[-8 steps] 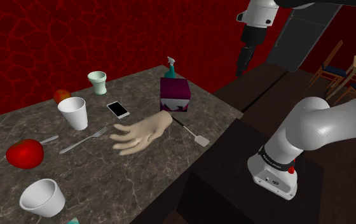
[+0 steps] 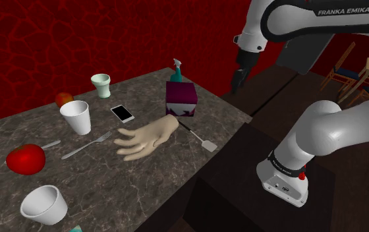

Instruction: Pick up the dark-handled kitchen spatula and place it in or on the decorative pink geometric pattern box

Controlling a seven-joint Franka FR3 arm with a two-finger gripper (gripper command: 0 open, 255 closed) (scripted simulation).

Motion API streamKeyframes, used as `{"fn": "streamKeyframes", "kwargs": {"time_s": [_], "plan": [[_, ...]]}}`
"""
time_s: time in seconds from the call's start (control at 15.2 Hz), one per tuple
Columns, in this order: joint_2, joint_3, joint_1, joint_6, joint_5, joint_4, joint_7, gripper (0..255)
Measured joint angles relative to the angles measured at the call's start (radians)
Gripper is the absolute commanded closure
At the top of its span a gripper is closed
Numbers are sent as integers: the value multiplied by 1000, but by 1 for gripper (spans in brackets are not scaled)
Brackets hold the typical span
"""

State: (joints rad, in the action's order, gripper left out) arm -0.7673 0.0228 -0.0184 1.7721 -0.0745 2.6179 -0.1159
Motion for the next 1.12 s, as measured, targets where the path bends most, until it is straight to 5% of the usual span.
{"fn": "streamKeyframes", "kwargs": {"time_s": [0.46,1.12], "plan": [[141,38,-4,319,-18,138,47,0],[545,100,-20,826,-12,186,142,0]]}}
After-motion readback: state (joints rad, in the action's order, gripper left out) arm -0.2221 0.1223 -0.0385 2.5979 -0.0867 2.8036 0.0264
